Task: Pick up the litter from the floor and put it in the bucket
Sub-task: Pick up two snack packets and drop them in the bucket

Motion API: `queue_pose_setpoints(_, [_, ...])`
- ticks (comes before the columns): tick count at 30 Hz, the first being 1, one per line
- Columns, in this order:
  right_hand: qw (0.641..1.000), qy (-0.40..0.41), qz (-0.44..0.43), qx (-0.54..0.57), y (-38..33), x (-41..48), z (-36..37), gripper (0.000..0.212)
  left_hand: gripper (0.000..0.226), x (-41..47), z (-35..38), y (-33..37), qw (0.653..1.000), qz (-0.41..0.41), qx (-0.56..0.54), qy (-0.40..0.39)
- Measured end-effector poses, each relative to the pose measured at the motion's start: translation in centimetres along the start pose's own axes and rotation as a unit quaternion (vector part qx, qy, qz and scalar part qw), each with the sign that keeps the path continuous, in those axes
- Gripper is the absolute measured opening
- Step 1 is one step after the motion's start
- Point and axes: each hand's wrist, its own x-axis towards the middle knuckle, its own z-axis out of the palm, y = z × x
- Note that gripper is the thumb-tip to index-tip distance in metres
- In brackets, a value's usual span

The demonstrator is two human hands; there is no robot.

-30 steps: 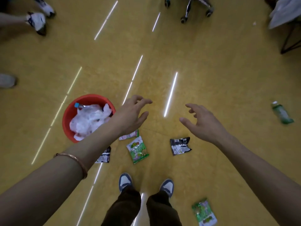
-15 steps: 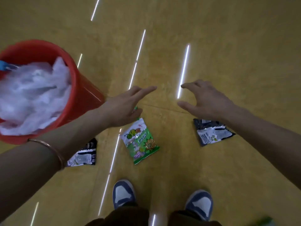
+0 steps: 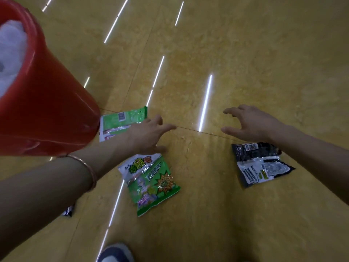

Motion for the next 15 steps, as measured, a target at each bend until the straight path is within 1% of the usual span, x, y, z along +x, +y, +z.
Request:
queue_pose_setpoints(3, [0.994,-0.081,0.038,-0.061,0.8,-1.6,0.5,0.081,0.094,-2.3,2.7,0.9,0.993,-0.048,-0.009,-0.106])
queue_pose_setpoints(5, [0.987,-0.119,0.060,-0.093,1.7,-2.3,1.0,0.091,0.106,-3.7,4.4,1.3,0.988,-0.040,0.018,-0.151])
queue_pose_setpoints(7, [0.981,-0.135,0.072,-0.122,2.5,-2.6,1.5,0.101,0.111,-4.3,5.5,1.3,0.986,-0.021,0.062,-0.153])
queue_pose_setpoints(10, [0.973,-0.135,0.081,-0.166,3.1,-2.8,2.5,0.110,0.106,-4.1,5.8,0.7,0.985,-0.004,0.119,-0.125])
queue_pose_setpoints(13, [0.968,-0.129,0.079,-0.198,3.2,-3.6,3.8,0.112,0.098,-3.9,5.5,0.7,0.974,0.034,0.201,-0.096])
queue_pose_setpoints(15, [0.965,-0.113,0.068,-0.228,3.3,-4.2,4.8,0.108,0.095,-4.0,5.5,0.9,0.962,0.069,0.248,-0.090])
